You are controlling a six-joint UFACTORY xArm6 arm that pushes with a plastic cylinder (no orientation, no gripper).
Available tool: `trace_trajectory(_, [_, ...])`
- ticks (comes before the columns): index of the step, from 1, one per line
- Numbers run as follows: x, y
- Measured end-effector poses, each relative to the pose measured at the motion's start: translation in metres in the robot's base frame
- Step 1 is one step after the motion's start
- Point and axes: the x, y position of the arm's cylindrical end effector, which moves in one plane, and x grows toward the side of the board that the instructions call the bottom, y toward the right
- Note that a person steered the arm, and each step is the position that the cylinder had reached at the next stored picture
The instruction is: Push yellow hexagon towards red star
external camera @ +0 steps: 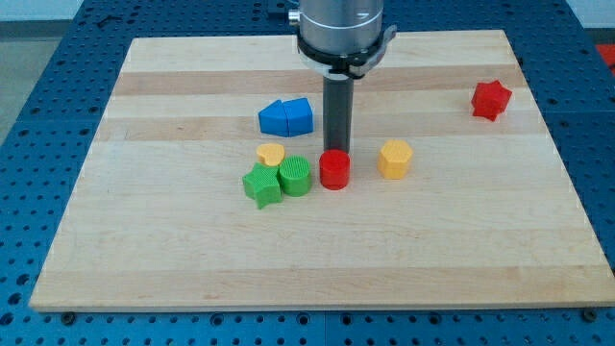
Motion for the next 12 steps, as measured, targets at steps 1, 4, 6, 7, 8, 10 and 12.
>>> trace_trajectory(1, [0.0,0.033])
trace_trajectory(4, [-0.001,0.084])
trace_trajectory(6, [0.025,0.066])
trace_trajectory(7, [0.024,0.066])
trace_trajectory(8, [0.078,0.068])
trace_trajectory(10, [0.082,0.068])
trace_trajectory(12, [0.039,0.108])
